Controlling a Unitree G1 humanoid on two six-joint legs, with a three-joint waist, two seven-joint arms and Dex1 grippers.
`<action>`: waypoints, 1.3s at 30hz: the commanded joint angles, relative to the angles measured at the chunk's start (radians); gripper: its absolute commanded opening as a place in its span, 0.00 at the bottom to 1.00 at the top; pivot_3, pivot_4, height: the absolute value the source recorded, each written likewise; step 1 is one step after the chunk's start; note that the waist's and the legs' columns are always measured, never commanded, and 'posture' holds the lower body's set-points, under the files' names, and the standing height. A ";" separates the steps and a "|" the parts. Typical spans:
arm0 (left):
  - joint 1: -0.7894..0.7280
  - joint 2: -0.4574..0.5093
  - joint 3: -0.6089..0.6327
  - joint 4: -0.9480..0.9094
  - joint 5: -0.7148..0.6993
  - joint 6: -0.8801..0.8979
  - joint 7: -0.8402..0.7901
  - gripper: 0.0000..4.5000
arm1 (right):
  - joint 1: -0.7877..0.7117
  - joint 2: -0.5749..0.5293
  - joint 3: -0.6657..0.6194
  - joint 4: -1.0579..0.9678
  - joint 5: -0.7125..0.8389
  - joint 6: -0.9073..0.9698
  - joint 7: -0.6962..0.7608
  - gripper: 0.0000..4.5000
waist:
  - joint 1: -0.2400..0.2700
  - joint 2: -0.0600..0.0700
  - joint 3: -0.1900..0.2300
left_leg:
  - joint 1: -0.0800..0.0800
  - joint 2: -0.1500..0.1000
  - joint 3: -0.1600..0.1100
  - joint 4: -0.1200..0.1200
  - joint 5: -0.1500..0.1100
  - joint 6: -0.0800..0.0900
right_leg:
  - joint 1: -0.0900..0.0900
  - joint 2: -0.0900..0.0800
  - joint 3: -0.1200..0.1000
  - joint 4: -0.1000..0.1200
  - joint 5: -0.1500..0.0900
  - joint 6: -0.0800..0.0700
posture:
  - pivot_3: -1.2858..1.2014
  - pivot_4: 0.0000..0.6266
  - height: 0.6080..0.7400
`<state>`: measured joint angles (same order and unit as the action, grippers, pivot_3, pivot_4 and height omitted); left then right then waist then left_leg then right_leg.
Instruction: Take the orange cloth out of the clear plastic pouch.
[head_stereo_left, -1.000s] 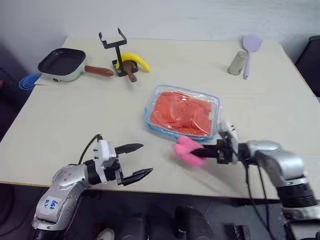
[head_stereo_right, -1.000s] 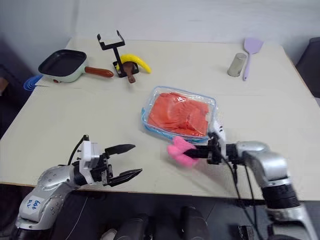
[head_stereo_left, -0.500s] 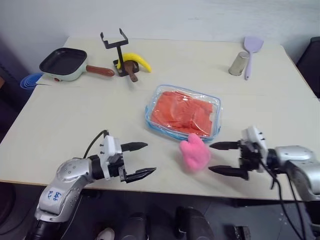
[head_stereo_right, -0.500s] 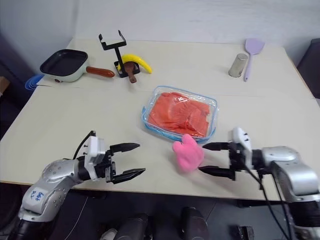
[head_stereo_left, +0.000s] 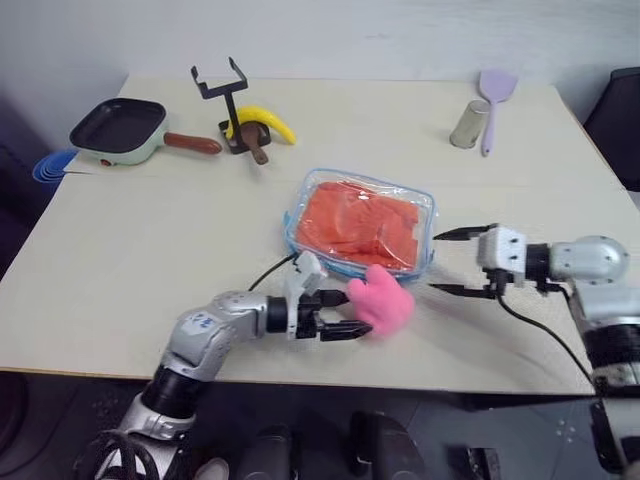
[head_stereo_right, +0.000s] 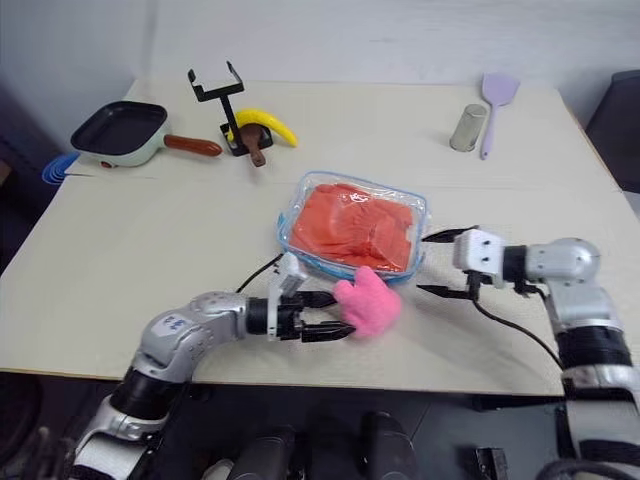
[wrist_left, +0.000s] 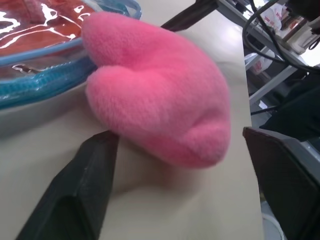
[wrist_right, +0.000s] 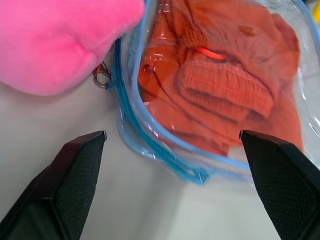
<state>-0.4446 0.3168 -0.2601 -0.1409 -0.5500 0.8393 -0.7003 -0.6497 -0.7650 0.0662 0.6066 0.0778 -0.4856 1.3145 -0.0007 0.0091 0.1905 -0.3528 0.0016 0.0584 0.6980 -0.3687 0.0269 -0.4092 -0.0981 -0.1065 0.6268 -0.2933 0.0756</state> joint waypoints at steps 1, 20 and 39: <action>-0.012 -0.048 -0.007 0.011 0.002 0.013 0.021 0.66 | -0.064 0.018 0.023 0.084 -0.039 -0.118 -0.013 1.00 | 0.001 0.000 0.000 | -0.001 0.000 -0.001 0.000 0.000 0.000 | 0.000 0.000 0.000 0.000 0.000 0.000 | 0.52 0.24 1.00; 0.081 -0.030 0.161 -0.037 -0.040 -0.009 0.027 0.00 | -0.113 0.018 0.049 0.176 -0.020 -0.190 0.044 0.00 | -0.002 0.000 0.000 | 0.000 0.001 -0.002 0.000 0.000 0.000 | 0.000 0.000 -0.001 0.000 0.000 0.000 | 0.52 0.24 1.00; 0.127 0.125 0.675 0.130 -0.084 -0.189 0.170 0.00 | -0.147 -0.050 0.036 0.325 -0.018 -0.342 0.073 0.00 | -0.003 0.000 0.000 | 0.000 0.000 -0.003 0.001 0.000 0.000 | 0.000 -0.001 -0.002 0.000 0.000 0.000 | 0.52 0.24 1.00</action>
<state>-0.3091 0.4350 0.3525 -0.0191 -0.6346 0.6941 -0.5621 -0.7935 -0.7795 0.1322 0.9190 0.0389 -0.8115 1.3754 -0.0033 0.0092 0.1906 -0.3533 0.0021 0.0554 0.6986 -0.3686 0.0265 -0.4088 -0.0992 -0.1086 0.6266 -0.2933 0.0756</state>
